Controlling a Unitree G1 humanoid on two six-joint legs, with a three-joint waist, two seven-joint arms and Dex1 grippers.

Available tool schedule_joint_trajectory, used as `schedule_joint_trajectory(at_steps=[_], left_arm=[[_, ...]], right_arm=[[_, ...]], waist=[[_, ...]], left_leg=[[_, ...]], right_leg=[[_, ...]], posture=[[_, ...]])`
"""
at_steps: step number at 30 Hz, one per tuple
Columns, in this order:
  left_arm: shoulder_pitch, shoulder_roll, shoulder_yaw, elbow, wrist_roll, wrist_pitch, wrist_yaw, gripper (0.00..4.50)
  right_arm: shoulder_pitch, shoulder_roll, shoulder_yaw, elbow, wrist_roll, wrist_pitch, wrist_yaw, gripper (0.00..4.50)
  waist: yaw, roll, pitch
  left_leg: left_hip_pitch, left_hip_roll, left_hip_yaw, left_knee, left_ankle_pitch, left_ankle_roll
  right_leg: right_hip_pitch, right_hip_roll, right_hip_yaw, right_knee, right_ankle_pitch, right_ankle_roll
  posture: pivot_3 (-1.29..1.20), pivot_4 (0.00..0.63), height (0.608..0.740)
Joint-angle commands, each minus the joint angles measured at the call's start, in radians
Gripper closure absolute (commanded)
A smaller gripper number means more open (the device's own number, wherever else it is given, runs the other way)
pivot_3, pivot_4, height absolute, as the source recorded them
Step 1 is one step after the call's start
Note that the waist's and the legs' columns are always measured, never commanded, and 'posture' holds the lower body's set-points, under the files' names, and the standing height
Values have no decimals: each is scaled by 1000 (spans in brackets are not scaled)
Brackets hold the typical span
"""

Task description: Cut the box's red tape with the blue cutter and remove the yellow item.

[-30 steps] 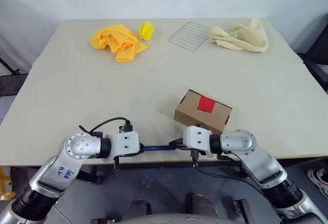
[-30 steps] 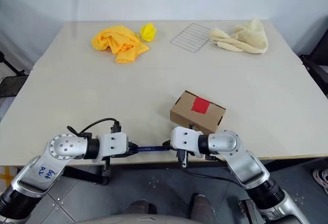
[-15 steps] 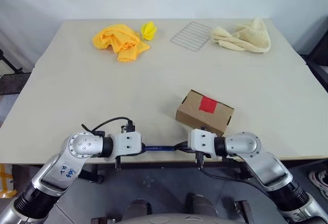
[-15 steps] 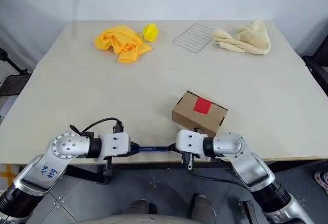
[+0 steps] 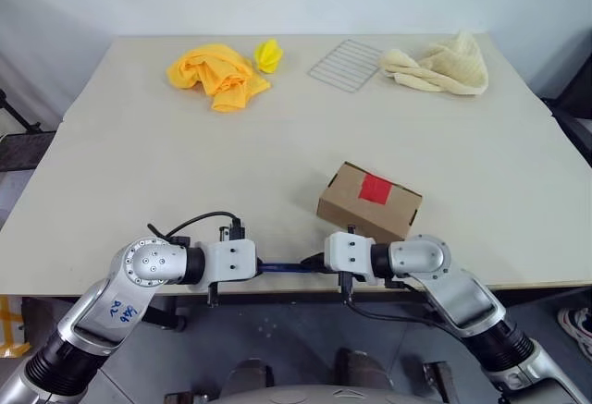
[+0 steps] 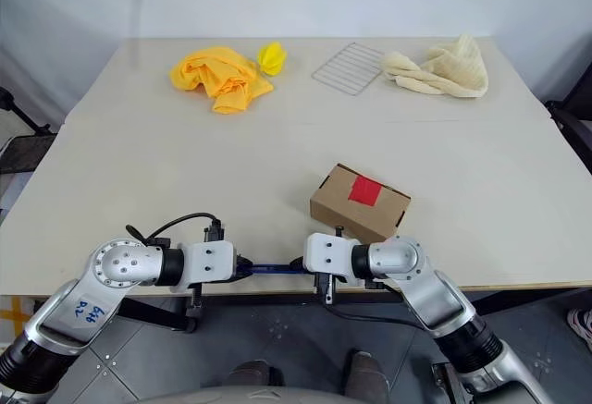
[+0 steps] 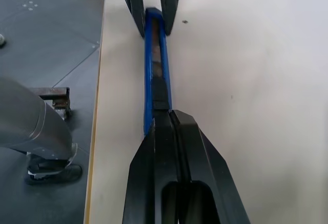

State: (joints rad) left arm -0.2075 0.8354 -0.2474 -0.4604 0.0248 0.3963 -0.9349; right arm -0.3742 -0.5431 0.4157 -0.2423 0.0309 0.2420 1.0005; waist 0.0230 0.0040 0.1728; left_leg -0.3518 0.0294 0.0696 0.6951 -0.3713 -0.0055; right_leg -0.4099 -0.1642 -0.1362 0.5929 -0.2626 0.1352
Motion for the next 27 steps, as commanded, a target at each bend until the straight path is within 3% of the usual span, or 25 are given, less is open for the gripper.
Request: schedule_joint_trajectory(at_steps=[1, 18, 27], left_arm=[[30, -3, -49, 22, 28, 18, -5, 4060], [22, -19, -56, 33, 40, 12, 6, 4060], [29, -21, -47, 46, 43, -8, 12, 4060]], right_arm=[[-14, 22, 30, 8, -3, -15, 13, 4465], [-105, 133, 97, 133, -58, -82, -1, 4465], [-101, 87, 21, 35, -10, -31, 19, 4465]], waist=[[0, 0, 0], [0, 0, 0], [1, 0, 0]], left_leg=[[0, 0, 0, 0, 0, 0], [0, 0, 0, 2, 0, 0], [0, 0, 0, 2, 0, 0]], right_leg=[[0, 0, 0, 0, 0, 0], [0, 0, 0, 2, 0, 0], [0, 0, 0, 2, 0, 0]], posture=[[0, 150, 740], [0, 150, 740], [0, 150, 740]])
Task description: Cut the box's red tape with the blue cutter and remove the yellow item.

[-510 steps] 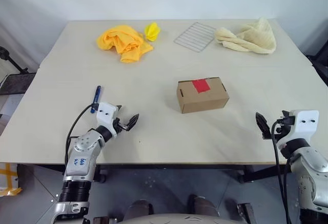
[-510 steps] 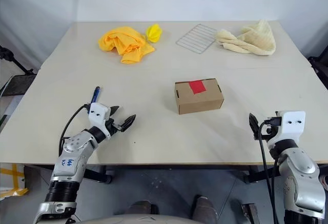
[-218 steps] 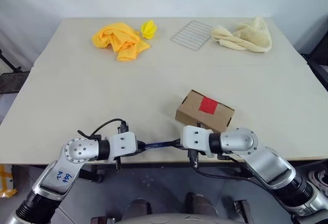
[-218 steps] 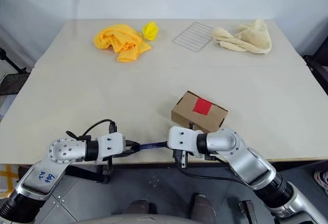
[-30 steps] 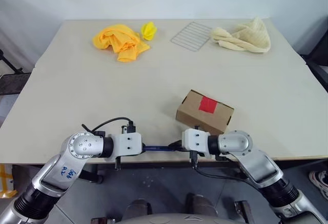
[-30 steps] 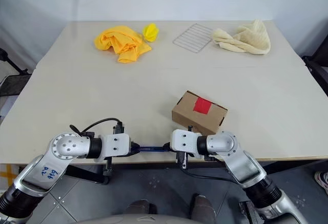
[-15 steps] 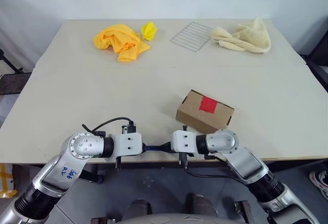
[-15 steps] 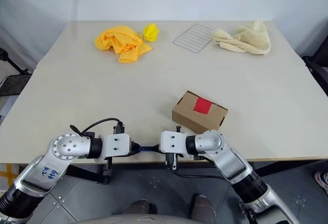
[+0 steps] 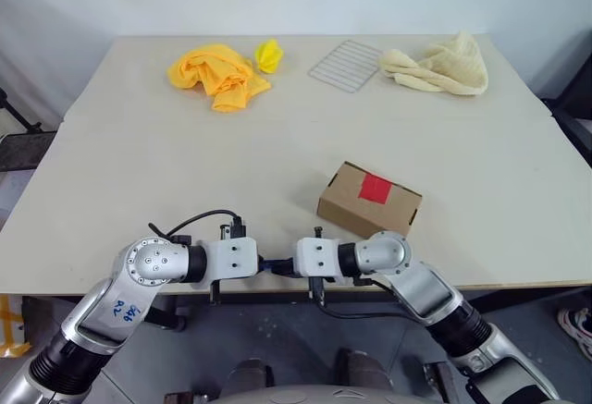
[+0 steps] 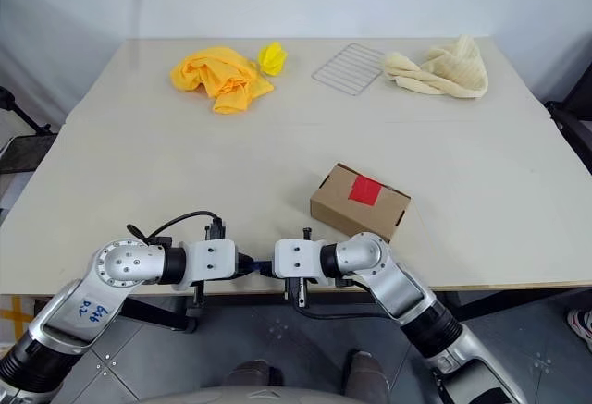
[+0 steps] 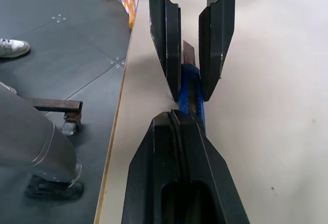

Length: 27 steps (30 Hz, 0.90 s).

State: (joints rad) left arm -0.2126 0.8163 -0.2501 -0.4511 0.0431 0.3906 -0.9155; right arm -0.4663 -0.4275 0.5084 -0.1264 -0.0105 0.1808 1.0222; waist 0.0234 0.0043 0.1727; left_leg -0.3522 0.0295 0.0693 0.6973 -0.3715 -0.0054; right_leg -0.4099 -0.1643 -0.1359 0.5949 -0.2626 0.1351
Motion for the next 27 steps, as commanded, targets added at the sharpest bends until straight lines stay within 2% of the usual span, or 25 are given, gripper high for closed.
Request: schedule_joint_trajectory(at_steps=[1, 9, 27], left_arm=[[35, -1, -43, 40, 24, -6, -7, 4060], [16, -10, -51, 82, 31, -37, -11, 4060], [13, -19, -54, 97, 37, -42, -9, 4060]], right_arm=[[-4, -40, -87, -102, 43, 46, -2, 4465], [47, -135, -129, -127, 41, 54, 12, 4465], [41, -66, -71, -58, 26, 15, 11, 4465]], waist=[[0, 0, 0], [1, 0, 0], [0, 0, 0]], left_leg=[[0, 0, 0, 0, 0, 0], [0, 0, 0, 0, -1, 0], [0, 0, 0, 0, -1, 0]], right_leg=[[0, 0, 0, 0, 0, 0], [0, 0, 0, 0, 0, 0], [0, 0, 0, 0, 0, 0]], posture=[[0, 150, 740], [0, 150, 740], [0, 150, 740]])
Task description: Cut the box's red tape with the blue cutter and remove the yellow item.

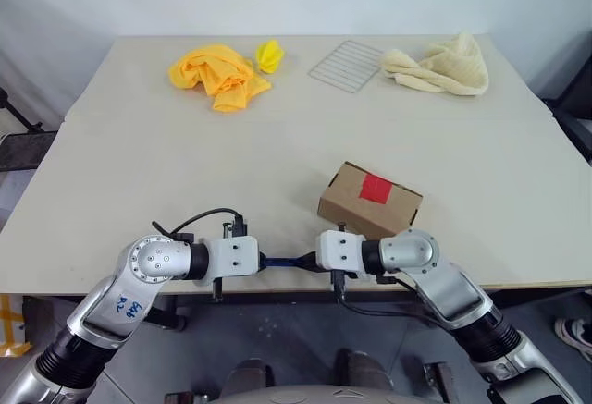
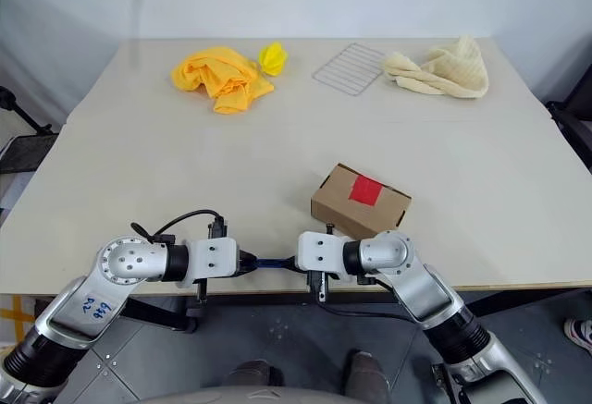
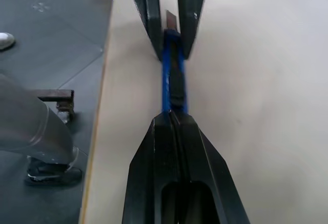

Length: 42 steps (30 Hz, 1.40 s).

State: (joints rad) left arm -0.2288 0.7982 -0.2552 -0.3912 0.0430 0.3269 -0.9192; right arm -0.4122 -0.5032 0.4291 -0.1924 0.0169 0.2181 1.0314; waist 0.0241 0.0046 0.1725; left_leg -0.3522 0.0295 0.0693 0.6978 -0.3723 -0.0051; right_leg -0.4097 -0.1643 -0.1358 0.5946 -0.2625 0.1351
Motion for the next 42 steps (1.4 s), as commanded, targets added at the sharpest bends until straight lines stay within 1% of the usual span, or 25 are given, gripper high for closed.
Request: schedule_joint_trajectory(at_steps=[1, 17, 20, 23, 27, 31, 32, 34, 36, 38, 42], left_arm=[[29, -2, -49, 38, 37, 21, -5, 4060], [38, -1, -47, 17, 31, 31, -5, 4060], [43, -1, -46, 13, 30, 30, 0, 4060], [58, -2, -32, 20, 34, -12, 21, 4060], [72, -30, 14, 67, 54, -132, 109, 4060], [73, -67, 89, 106, 58, -233, 200, 4060], [80, -63, 105, 123, 58, -267, 207, 4060], [93, -56, 132, 168, 58, -342, 222, 4060], [92, -49, 158, 209, 66, -415, 243, 4060], [73, -43, 183, 250, 80, -471, 266, 4060], [0, -58, 244, 358, 79, -650, 348, 4060]], right_arm=[[-17, 14, 13, 21, -7, -31, 1, 4465], [-85, 80, 51, 185, -55, -140, -21, 4465], [-89, 91, 43, 166, -36, -131, -18, 4465], [-67, 76, 3, 60, 28, -57, -6, 4465], [-45, 50, -89, -87, 126, 95, -17, 4465], [-37, -1, -228, -234, 269, 319, -46, 4465], [-42, -15, -273, -270, 332, 399, -50, 4465], [-66, -35, -356, -317, 448, 554, -74, 4118], [-102, -51, -424, -336, 535, 674, -107, 3615], [-144, -63, -480, -333, 595, 756, -141, 2865], [-248, -95, -545, -285, 679, 901, -200, 1647]], waist=[[0, 0, 0], [-4, 1, 0], [-5, 1, 0], [-5, 1, 0], [0, 1, 0], [1, 1, 0], [-1, 0, 0], [-3, 0, 0], [-8, 1, 1], [-13, 1, 1], [-12, 1, 1]], left_leg=[[0, 0, 0, 0, 0, 0], [1, 0, 0, 0, 0, 0], [1, 0, 0, 0, 0, 0], [1, 1, 0, 0, 0, 0], [0, 1, 0, 0, 0, 0], [-1, 1, -1, 1, 0, 0], [-1, 1, -1, 1, 0, 0], [-2, 1, -1, 0, 0, 0], [-2, 1, 0, -1, -1, 0], [-2, 2, 0, -1, -1, 0], [-4, 1, 0, -1, -1, 0]], right_leg=[[0, 0, 0, 0, 0, 0], [0, 0, 0, 1, 0, 0], [0, 0, 1, 2, 0, 0], [0, 0, 1, 2, 0, 0], [-1, 0, 1, 1, 0, 0], [-1, 0, 0, 0, 0, -1], [-1, 0, 0, 0, 1, -1], [-2, 0, 0, 0, 0, -1], [-3, 0, 0, 0, 0, -1], [-4, 0, 0, 0, 0, -1], [-5, 0, 0, 0, 1, -1]], posture=[[0, 150, 740], [0, 150, 740], [0, 150, 740], [0, 150, 740], [0, 150, 740], [0, 150, 740], [0, 150, 740], [0, 150, 740], [0, 150, 740], [0, 150, 740], [0, 150, 740]])
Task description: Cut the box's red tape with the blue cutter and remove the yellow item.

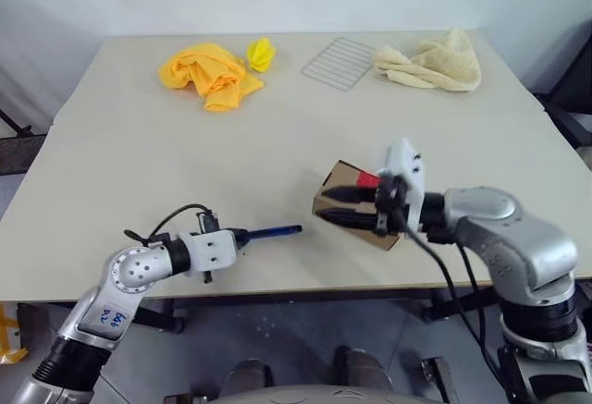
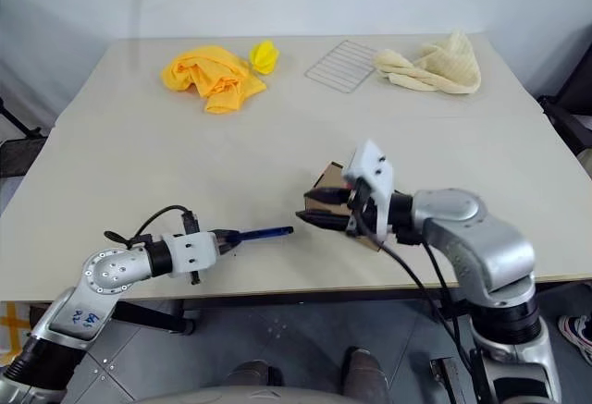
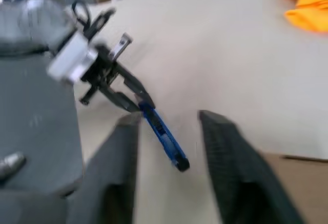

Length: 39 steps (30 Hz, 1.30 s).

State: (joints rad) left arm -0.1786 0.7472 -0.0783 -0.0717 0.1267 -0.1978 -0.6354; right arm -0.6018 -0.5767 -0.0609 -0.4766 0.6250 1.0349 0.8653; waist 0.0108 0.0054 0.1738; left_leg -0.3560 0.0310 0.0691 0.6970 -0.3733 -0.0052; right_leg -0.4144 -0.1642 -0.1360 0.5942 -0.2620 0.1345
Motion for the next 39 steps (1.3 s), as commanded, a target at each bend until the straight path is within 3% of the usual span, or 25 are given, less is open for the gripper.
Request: schedule_joint_trajectory(at_steps=[1, 5, 9, 13, 17, 27, 39], left_arm=[[-70, -10, 78, 62, -4, -157, 82, 4060], [-146, -19, 98, 133, 7, -247, 130, 4060], [-204, -40, 103, 166, 14, -292, 167, 4060], [-245, -86, 73, 157, 26, -323, 188, 4060], [-241, -124, 59, 132, 4, -308, 170, 4060], [-217, -168, 45, 37, -63, -218, 109, 4060], [-186, -175, 49, -12, -64, -176, 90, 4060]], right_arm=[[-80, -31, -63, 8, 89, 116, -41, 1296], [-173, -54, -68, 54, 145, 234, -78, 42], [-258, -49, -54, 116, 162, 295, -118, 16], [-408, 66, -82, 293, 171, 409, -213, 16], [-453, 116, -98, 377, 187, 467, -227, 16], [-449, 99, 46, 494, 122, 332, -151, 16], [-488, 84, 127, 600, 51, 219, -55, 16]], waist=[[4, 0, 0], [7, 0, 0], [6, 0, 0], [-4, 0, 0], [-14, 0, 0], [-16, 0, 0], [-15, 0, 0]], left_leg=[[-1, 0, 0, 0, 0, 0], [-1, 0, 1, 0, -1, 1], [-2, -1, 3, 0, -3, 2], [-2, 0, 5, 0, -3, 2], [-2, 0, 5, 0, -3, 2], [-3, 0, 5, 0, -3, 2], [-3, 0, 5, 0, -3, 2]], right_leg=[[0, 0, 0, 0, 0, 0], [0, 0, -1, -2, 0, 1], [-1, 0, -1, -3, 1, 2], [-1, 0, -2, -4, 1, 2], [-1, 0, -3, -3, 1, 3], [-1, 0, -4, -5, 2, 4], [-1, 0, -4, -5, 2, 4]], posture=[[0, 150, 740], [0, 150, 740], [0, 150, 740], [0, 150, 740], [0, 150, 740], [0, 150, 740], [0, 150, 740]])
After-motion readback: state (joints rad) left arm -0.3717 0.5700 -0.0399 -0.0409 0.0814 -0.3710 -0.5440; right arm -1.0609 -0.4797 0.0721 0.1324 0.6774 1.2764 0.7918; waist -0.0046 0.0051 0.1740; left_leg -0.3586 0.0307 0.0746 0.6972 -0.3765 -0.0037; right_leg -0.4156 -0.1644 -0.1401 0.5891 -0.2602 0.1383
